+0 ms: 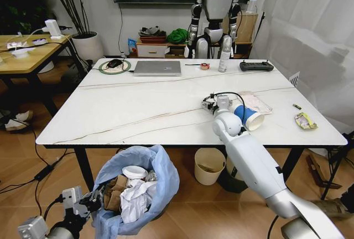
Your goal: Pick up the trash bin and place the trash from the table into it.
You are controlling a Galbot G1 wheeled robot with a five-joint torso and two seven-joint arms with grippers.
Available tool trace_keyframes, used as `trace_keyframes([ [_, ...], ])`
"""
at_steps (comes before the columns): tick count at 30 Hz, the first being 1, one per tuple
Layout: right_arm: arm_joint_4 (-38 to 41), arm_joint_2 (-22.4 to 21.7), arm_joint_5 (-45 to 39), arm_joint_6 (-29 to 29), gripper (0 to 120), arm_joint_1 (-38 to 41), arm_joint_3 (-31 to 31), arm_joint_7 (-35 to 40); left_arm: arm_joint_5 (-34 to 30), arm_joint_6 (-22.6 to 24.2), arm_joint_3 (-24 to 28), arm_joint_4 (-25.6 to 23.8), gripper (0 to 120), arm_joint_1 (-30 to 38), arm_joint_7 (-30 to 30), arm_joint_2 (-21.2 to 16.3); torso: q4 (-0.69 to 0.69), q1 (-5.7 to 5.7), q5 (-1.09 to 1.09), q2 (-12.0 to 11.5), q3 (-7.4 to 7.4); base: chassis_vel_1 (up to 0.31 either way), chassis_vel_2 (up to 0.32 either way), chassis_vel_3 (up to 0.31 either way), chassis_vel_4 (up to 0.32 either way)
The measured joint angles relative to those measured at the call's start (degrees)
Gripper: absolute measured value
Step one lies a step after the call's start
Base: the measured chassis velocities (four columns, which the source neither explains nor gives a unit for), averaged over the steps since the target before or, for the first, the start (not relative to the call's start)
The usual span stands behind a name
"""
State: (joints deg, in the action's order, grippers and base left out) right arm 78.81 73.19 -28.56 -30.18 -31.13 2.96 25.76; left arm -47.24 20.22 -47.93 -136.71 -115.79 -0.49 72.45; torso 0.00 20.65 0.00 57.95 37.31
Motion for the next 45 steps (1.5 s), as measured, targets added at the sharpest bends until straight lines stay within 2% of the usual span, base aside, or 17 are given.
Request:
trace_keyframes([
  [7, 1.73, 0.22, -2.37, 0.99, 100, -0.19, 0.11, -0.08, 0.04, 0.02, -0.03, -0.26, 0, -0.28, 0.01, -0.22, -0.01, 0.00, -0.01, 0.00, 0.00, 0.000, 0.000, 0.000, 0.000],
  [23, -2.29, 2.50, -3.01, 3.44, 98, 1.20, -0.46, -3.23, 0.36, 0.02, -0.30, -0.72, 0, -0.78, 0.09, 0.49, 0.00, 0.00, -0.01, 0.00, 0.00, 0.000, 0.000, 0.000, 0.000],
  [28, -2.91, 2.65, -4.31, 3.40, 85, 1.42, -0.28, -3.74, 0.37, 0.02, -0.43, -0.84, 0, -0.89, 0.12, 0.59, 0.00, 0.00, 0.00, 0.00, 0.00, 0.000, 0.000, 0.000, 0.000],
  [31, -3.23, 2.64, -4.77, 3.41, 69, 1.45, 0.02, -3.90, 0.36, 0.01, -0.56, -0.85, 0, -0.93, 0.12, 0.68, 0.00, 0.00, -0.01, 0.00, 0.00, 0.000, 0.000, 0.000, 0.000],
  [34, -3.25, 2.49, -4.79, 3.44, 63, 1.44, 0.15, -4.01, 0.36, 0.01, -0.56, -0.86, 0, -0.91, 0.12, 0.79, 0.00, 0.00, -0.01, 0.00, 0.00, 0.000, 0.000, 0.000, 0.000],
  [39, -3.04, 1.93, -4.67, 3.67, 40, 1.07, 0.47, -4.29, 0.41, 0.00, -0.55, -0.86, 0, -0.85, 0.12, 0.86, -0.01, 0.00, -0.01, 0.00, 0.00, 0.000, 0.000, 0.000, 0.000],
  [41, -2.98, 1.85, -4.49, 3.82, 38, 0.98, 0.47, -4.40, 0.39, 0.00, -0.57, -0.86, 0, -0.84, 0.12, 0.83, -0.01, 0.00, -0.01, 0.00, 0.00, 0.000, 0.000, 0.000, 0.000],
  [43, -2.56, 1.69, -4.33, 3.96, 28, 0.71, 0.46, -4.49, 0.29, 0.00, -0.70, -0.86, 0, -0.80, 0.10, 0.71, 0.00, 0.00, 0.00, 0.00, 0.00, 0.000, 0.000, 0.000, 0.000],
  [44, -2.52, 1.68, -4.32, 3.96, 28, 0.69, 0.46, -4.50, 0.27, 0.00, -0.71, -0.86, 0, -0.80, 0.09, 0.69, 0.00, 0.00, 0.01, 0.00, 0.00, 0.000, 0.000, 0.000, 0.000],
  [45, -2.33, 1.64, -4.31, 3.94, 23, 0.62, 0.42, -4.49, 0.22, 0.00, -0.74, -0.87, 0, -0.78, 0.07, 0.67, 0.00, 0.00, 0.00, 0.00, 0.00, 0.000, 0.000, 0.000, 0.000],
])
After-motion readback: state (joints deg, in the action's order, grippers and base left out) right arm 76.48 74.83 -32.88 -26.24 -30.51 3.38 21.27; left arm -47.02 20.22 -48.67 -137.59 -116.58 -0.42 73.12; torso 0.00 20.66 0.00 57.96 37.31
